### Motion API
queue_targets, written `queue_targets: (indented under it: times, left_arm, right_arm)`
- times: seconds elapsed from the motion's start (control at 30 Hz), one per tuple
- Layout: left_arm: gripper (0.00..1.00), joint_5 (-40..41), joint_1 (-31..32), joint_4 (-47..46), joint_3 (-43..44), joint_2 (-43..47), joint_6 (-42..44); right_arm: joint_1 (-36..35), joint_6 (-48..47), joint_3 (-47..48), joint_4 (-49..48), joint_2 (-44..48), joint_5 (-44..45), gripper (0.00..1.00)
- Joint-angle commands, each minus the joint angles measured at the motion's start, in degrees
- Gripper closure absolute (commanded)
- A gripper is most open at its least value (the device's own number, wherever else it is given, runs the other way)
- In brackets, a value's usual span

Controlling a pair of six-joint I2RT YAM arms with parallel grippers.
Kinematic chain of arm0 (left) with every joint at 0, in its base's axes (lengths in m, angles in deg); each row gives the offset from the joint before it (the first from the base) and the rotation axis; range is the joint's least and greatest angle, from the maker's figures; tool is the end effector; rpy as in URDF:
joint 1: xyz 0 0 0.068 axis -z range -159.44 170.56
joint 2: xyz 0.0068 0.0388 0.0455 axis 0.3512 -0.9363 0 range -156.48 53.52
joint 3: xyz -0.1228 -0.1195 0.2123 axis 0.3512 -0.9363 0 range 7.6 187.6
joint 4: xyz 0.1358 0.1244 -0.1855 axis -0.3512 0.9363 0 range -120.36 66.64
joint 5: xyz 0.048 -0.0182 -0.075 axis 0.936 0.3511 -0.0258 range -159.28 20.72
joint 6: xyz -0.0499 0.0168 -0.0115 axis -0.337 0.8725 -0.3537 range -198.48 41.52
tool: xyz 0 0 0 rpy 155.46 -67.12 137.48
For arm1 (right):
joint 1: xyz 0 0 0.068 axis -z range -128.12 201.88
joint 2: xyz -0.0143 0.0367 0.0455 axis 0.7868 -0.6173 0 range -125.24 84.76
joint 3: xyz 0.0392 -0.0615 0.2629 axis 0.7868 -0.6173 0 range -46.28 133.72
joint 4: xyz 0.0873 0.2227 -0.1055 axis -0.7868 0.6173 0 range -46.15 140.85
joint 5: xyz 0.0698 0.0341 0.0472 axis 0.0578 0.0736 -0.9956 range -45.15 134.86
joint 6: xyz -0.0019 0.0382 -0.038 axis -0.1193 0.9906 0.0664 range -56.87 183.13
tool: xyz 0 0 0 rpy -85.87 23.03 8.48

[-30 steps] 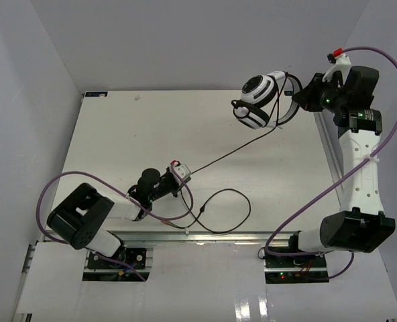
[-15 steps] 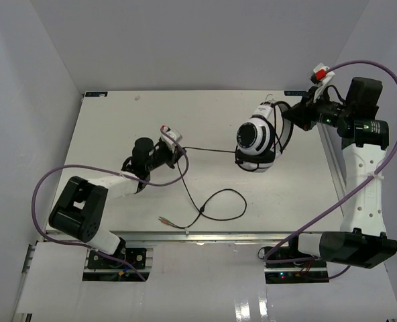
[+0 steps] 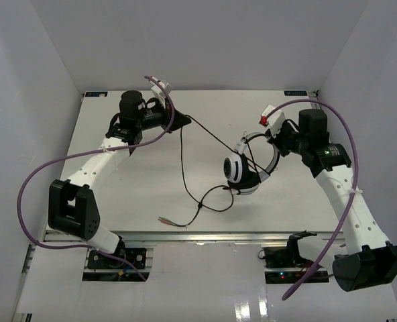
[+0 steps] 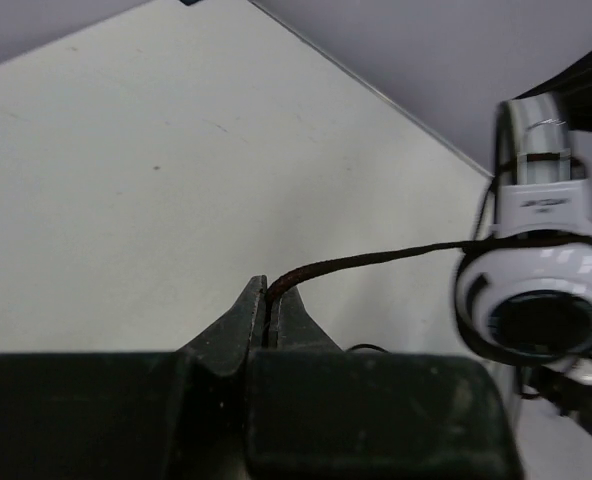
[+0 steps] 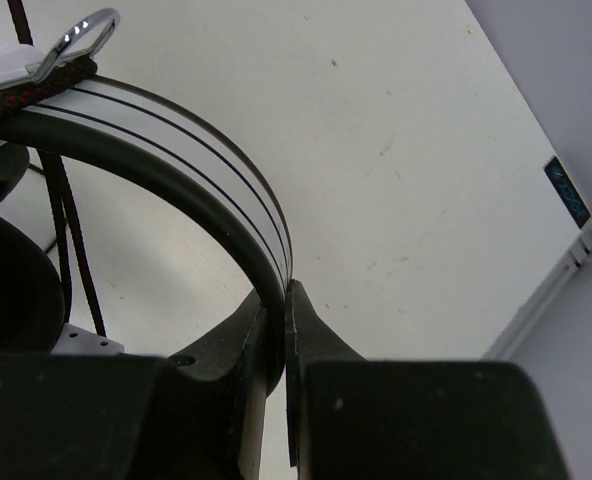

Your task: Wrap the headphones

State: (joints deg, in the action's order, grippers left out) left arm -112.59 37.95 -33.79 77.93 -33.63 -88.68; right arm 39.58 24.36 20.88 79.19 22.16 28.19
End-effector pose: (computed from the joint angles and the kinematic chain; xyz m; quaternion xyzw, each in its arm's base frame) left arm 0.3323 -0.1295 0.3406 0.2740 0.7136 -0.4186 0.4904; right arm 0.2233 0.0591 0.3717 -0.4354 0.7454 0.0108 0.5047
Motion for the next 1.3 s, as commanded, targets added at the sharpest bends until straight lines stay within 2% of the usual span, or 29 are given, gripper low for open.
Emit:
queue_targets:
  times: [0.0, 0.2, 0.27, 0.5, 0.63, 0.77, 0.83, 0.97, 1.1, 1.27]
  left_arm:
    - [1.0, -7.9, -0.2, 3.2, 4.9, 1.4, -13.2]
    - [1.0, -12.6, 4.6, 3.1, 7.3, 1.4, -22.0]
    - [1.0, -12.1, 7.1, 2.2, 7.5, 1.7, -23.7]
    - [0.98, -7.3, 18.1, -6.4, 8.8, -2.9, -37.8]
    - [0.97, -2.0, 23.3, -13.4, 4.5, -3.5, -40.6]
    - [0.94, 8.5, 27.0, -13.7, 0.1, -2.8, -36.5]
    - [0.89, 12.0, 28.2, -14.3, -2.0, -2.3, -35.0]
    - [0.67, 21.1, 31.9, -16.6, -4.9, -3.5, -28.6]
    - [0.56, 31.0, 35.3, -16.8, -7.0, -4.4, -19.8]
    - [0.44, 38.8, 40.4, -26.4, -14.8, -2.5, -8.7]
  right_arm:
    - [-5.4, 1.3, -2.2, -11.7, -1.4, 20.0, 0.92]
    - [-12.2, 6.8, -1.1, -21.4, -7.3, 35.1, 0.92]
    - [-12.9, 9.9, 0.4, -23.5, -9.3, 36.6, 0.92]
    - [-14.1, 20.8, 8.2, -27.9, -17.0, 43.3, 0.92]
    - [-13.6, 31.0, 13.4, -26.1, -19.6, 42.6, 0.92]
    - [-12.4, 38.2, 18.6, -21.6, -20.6, 35.5, 0.92]
    - [-11.5, 41.2, 19.9, -19.9, -20.7, 32.8, 0.92]
    - [-7.7, 47.3, 22.6, -16.3, -20.9, 23.5, 0.92]
    - [-5.4, 49.9, 22.1, -15.6, -19.2, 17.4, 0.92]
    - [-1.6, 54.4, 23.9, -13.8, -17.3, 7.8, 0.92]
